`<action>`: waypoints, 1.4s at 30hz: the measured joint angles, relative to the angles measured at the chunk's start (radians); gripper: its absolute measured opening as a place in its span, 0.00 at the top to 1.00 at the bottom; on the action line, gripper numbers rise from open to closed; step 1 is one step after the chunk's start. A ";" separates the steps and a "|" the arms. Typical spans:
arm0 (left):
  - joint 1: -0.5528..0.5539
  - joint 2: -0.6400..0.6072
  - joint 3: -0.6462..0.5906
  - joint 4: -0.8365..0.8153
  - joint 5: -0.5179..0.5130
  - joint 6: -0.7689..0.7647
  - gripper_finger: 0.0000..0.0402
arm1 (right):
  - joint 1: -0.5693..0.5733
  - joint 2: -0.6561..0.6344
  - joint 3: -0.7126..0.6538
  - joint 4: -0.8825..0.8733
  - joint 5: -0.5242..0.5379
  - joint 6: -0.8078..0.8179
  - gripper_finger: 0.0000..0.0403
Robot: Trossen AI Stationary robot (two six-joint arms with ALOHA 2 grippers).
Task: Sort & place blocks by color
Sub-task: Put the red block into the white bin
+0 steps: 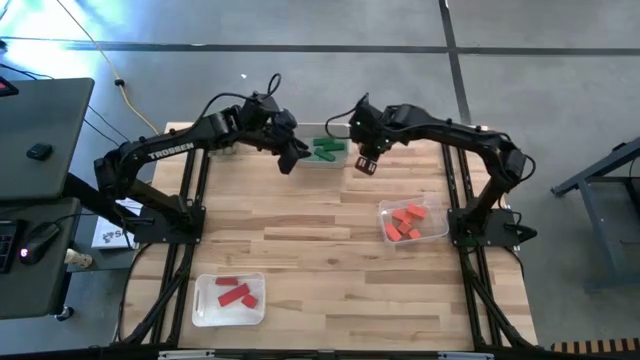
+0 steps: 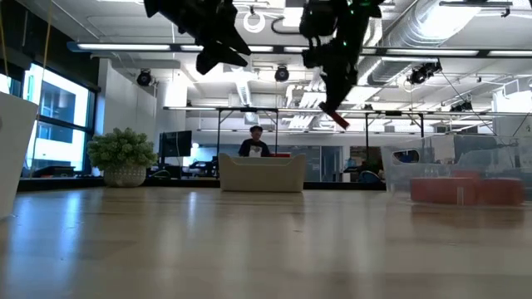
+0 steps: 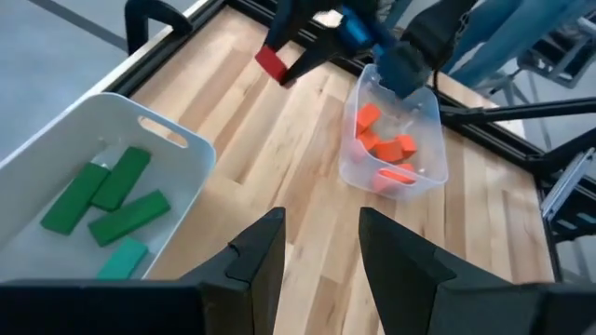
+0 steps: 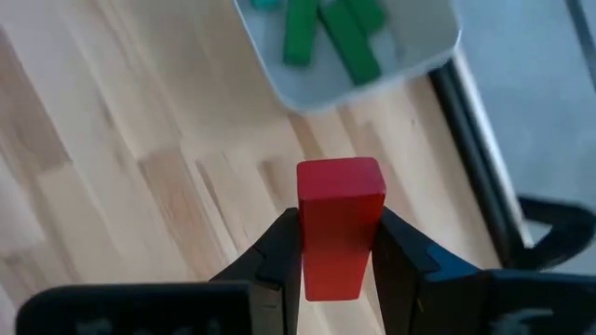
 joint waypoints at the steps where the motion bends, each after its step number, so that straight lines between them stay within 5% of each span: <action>1: 0.004 0.000 0.000 0.000 0.005 -0.001 0.68 | 0.006 -0.003 0.017 0.005 0.000 0.003 0.82; 7: 0.004 0.000 0.000 0.000 0.028 -0.002 0.68 | 0.044 -0.016 0.095 0.046 -0.044 0.006 0.82; 19: 0.016 -0.001 0.000 0.007 0.312 -0.053 0.68 | 0.101 -0.028 0.268 0.074 -0.256 -0.079 0.82; 30: 0.010 -0.001 0.000 0.088 0.706 -0.103 0.68 | 0.142 -0.028 0.423 0.077 -0.568 -0.223 0.82; 42: -0.049 -0.001 0.000 0.458 0.753 -0.270 0.68 | 0.152 -0.028 0.488 0.196 -0.922 -0.279 0.82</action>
